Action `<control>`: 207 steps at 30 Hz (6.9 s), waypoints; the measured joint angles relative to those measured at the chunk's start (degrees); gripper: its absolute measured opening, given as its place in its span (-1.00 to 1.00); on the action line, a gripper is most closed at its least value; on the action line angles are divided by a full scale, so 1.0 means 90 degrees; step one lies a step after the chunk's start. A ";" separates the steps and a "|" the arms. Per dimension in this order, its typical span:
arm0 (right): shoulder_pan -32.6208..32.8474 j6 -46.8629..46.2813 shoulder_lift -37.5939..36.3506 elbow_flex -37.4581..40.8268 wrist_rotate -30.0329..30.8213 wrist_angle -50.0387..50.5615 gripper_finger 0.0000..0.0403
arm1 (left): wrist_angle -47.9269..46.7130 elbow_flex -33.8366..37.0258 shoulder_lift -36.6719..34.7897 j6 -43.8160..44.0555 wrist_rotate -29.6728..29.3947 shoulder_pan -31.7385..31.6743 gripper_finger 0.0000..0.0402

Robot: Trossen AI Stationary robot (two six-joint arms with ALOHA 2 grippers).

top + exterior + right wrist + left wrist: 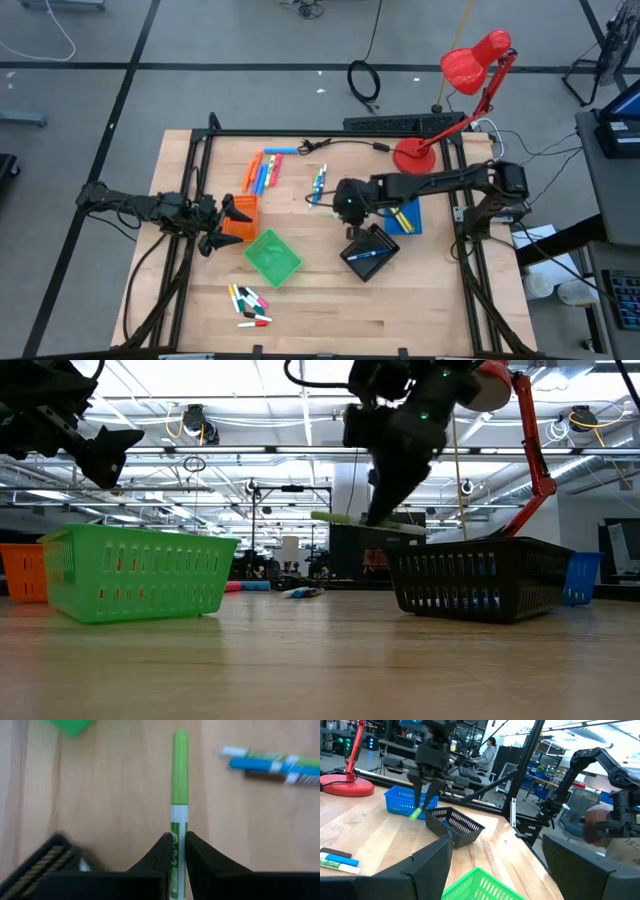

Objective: Pick & Place Markers
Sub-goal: Put the right green marker pen into the black basket, then put the green marker pen into the black basket

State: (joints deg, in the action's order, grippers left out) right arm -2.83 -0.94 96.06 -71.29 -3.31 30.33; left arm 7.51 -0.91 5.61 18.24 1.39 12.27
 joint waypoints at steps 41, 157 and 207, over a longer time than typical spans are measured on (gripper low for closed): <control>0.1928 -0.0775 -0.0317 -0.0007 0.0024 0.1810 -0.86 | 0.0000 0.0000 0.0000 0.0002 0.0000 0.0002 0.54; -0.0204 -0.0013 -0.5244 0.5994 0.0355 -0.7189 -0.77 | -0.1208 -0.1529 0.1876 0.1769 -0.3284 -0.0198 0.54; -0.0172 -0.0021 -0.5242 0.5994 0.0345 -0.6810 -0.77 | -0.4167 -0.7950 1.1716 0.1225 -0.1641 -0.2706 0.54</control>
State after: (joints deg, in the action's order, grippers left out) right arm -4.38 -1.13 48.88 -17.34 -0.21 -30.96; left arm -29.99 -72.46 111.05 29.27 -13.38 -12.08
